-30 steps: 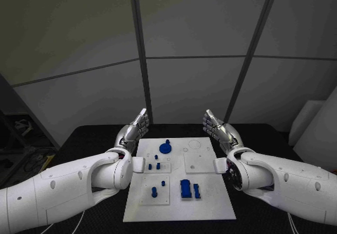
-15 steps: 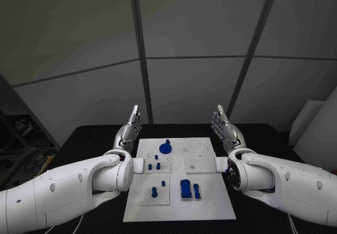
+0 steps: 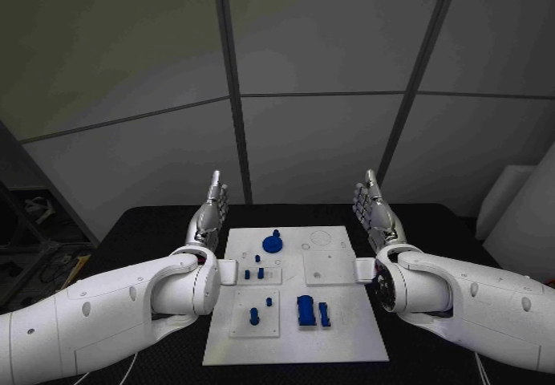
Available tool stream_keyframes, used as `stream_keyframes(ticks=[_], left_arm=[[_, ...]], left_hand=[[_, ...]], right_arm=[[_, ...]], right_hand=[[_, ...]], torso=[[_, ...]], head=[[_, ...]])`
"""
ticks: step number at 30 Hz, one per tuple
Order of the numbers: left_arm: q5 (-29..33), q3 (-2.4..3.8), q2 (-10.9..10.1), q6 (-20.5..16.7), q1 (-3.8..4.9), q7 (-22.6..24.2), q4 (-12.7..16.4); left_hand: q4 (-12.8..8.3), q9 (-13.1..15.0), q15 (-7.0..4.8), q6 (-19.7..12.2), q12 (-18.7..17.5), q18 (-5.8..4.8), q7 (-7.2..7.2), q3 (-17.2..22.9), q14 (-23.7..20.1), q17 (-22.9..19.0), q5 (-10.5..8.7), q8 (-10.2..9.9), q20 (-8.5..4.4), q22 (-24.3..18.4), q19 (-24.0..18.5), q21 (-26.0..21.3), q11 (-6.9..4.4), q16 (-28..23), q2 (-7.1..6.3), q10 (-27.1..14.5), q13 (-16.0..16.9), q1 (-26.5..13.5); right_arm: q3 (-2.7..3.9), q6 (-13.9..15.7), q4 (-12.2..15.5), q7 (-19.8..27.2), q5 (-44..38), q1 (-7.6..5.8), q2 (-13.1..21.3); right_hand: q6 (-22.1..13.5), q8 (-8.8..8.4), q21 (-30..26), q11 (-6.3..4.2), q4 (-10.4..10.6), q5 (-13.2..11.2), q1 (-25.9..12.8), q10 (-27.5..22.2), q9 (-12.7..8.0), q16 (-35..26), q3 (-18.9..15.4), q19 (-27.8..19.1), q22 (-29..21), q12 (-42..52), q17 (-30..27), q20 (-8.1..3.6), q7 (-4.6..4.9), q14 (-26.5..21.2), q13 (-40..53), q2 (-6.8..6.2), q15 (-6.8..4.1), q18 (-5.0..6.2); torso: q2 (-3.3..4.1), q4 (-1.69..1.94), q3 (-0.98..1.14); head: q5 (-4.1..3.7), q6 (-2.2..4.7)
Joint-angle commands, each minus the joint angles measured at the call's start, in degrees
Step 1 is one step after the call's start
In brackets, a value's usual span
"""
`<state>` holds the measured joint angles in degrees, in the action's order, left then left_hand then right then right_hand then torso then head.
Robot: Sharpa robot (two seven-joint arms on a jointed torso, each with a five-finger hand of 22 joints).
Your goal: Assemble the parts on the task board
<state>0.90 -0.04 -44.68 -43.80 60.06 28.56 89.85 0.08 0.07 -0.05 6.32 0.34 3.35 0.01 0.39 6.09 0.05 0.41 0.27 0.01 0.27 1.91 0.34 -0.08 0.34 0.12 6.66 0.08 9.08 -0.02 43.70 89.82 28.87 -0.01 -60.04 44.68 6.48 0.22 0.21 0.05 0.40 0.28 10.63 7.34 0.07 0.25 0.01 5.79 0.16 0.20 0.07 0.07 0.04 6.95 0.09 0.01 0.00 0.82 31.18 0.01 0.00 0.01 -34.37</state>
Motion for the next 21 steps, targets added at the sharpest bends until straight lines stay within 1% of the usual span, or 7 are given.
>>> stream_keyframes(ticks=[1,2,4,5,8,9,21], left_arm=[[-0.9,0.04,0.0,-0.3,0.10,1.2,0.1],[-0.9,0.04,0.0,-0.3,0.10,1.2,0.1],[-0.9,0.04,0.0,-0.3,0.10,1.2,0.1],[-0.9,0.04,0.0,-0.3,0.10,1.2,0.1],[-0.9,0.04,0.0,-0.3,0.10,1.2,0.1],[-0.9,0.04,0.0,-0.3,0.10,1.2,0.1],[-0.9,0.04,0.0,-0.3,0.10,1.2,0.1]], left_hand=[[-0.1,-0.1,0.05,-2.1,-0.3,-3.35,-0.01,-0.4,-6.1,-0.1,-0.41,-0.3,-0.01,-0.3,-1.9,-0.3,0.08,-0.3,-0.12,-2.3,-0.1,-3.0],[-0.1,-0.1,0.05,-6.3,-0.3,-3.35,-0.01,-0.4,-6.1,-0.1,-0.41,-0.3,-0.01,-0.3,-1.9,-0.3,0.08,-0.3,-0.12,-6.7,-0.1,-3.9],[-0.1,-0.1,0.05,-6.3,-0.3,-3.35,-0.01,-0.4,-6.1,-0.1,-0.41,-0.3,-0.01,-0.3,-1.9,-0.3,0.08,-0.3,-0.12,-6.7,-0.1,-9.1],[-0.1,-0.1,0.05,-6.3,-0.3,-3.35,-0.01,-0.4,-6.1,-0.1,-0.41,-0.3,-0.01,-0.3,-1.9,-0.3,0.08,-0.3,-0.12,-6.7,-0.1,-9.1],[-0.1,-0.1,0.05,-6.3,-0.3,-3.35,-0.01,-0.4,-6.1,-0.1,-0.41,-0.3,-0.01,-0.3,-1.9,-0.3,0.08,-0.3,-0.12,-6.7,-0.1,-9.1],[-0.1,-0.1,0.05,-6.3,-0.3,-3.35,-0.01,-0.4,-6.1,-0.1,-0.41,-0.3,-0.01,-0.3,-1.9,-0.3,0.08,-0.3,-0.12,-6.7,-0.1,-9.1],[-0.1,-0.1,0.05,-6.3,-0.3,-3.35,-0.01,-0.4,-6.1,-0.1,-0.41,-0.3,-0.01,-0.3,-1.9,-0.3,0.08,-0.3,-0.12,-6.7,-0.1,-9.1]], right_arm=[[0.02,0.4,0.1,0.9,0.0,-0.12,0.0],[0.02,0.4,0.1,0.9,0.0,-0.12,0.0],[0.02,0.4,0.1,0.9,0.0,-0.12,0.0],[0.02,0.4,0.1,0.9,0.0,-0.12,0.0],[0.02,0.4,0.1,0.9,0.0,-0.12,0.0],[0.02,0.4,0.1,0.9,0.0,-0.12,0.0],[0.02,0.4,0.1,0.9,0.0,-0.12,0.0]], right_hand=[[-2.0,-0.22,-0.2,-0.05,-0.4,-0.3,-3.5,-2.4,-0.1,-0.3,0.0,-5.8,-0.2,-0.2,-0.1,-0.07,-0.04,-2.1,-0.1,-0.01,0.00,-0.82],[-2.1,-0.22,-0.2,-0.05,-0.4,-0.3,-3.6,-2.6,-0.1,-0.3,0.0,-5.8,-0.2,-0.2,-0.1,-0.07,-0.04,-2.2,-0.1,-0.01,0.00,-0.82],[-2.4,-0.22,-0.2,-0.05,-0.4,-0.3,-4.0,-2.8,-0.1,-0.3,0.0,-5.8,-0.2,-0.2,-0.1,-0.07,-0.04,-2.7,-0.1,-0.01,0.00,-0.82],[-6.5,-0.22,-0.2,-0.05,-0.4,-0.3,-4.3,-3.0,-0.1,-0.3,0.0,-5.8,-0.2,-0.2,-0.1,-0.07,-0.04,-2.7,-0.1,-0.01,0.00,-0.82],[-6.5,-0.22,-0.2,-0.05,-0.4,-0.3,-5.9,-7.3,-0.1,-0.3,0.0,-5.8,-0.2,-0.2,-0.1,-0.07,-0.04,-7.0,-0.1,-0.01,0.00,-0.82],[-6.5,-0.22,-0.2,-0.05,-0.4,-0.3,-10.6,-7.3,-0.1,-0.3,0.0,-5.8,-0.2,-0.2,-0.1,-0.07,-0.04,-7.0,-0.1,-0.01,0.00,-0.82],[-6.5,-0.22,-0.2,-0.05,-0.4,-0.3,-10.6,-7.3,-0.1,-0.3,0.0,-5.8,-0.2,-0.2,-0.1,-0.07,-0.04,-7.0,-0.1,-0.01,0.00,-0.82]], torso=[[0.00,-0.01,0.00],[0.00,-0.01,0.00],[0.00,-0.01,0.00],[0.00,-0.01,0.00],[0.00,-0.01,0.00],[0.00,-0.01,0.00],[0.00,-0.01,0.00]], head=[[-0.01,-0.01],[-0.01,-0.01],[-0.01,-0.01],[-0.01,-0.01],[-0.01,-0.01],[-0.01,-0.01],[-0.01,-0.01]])
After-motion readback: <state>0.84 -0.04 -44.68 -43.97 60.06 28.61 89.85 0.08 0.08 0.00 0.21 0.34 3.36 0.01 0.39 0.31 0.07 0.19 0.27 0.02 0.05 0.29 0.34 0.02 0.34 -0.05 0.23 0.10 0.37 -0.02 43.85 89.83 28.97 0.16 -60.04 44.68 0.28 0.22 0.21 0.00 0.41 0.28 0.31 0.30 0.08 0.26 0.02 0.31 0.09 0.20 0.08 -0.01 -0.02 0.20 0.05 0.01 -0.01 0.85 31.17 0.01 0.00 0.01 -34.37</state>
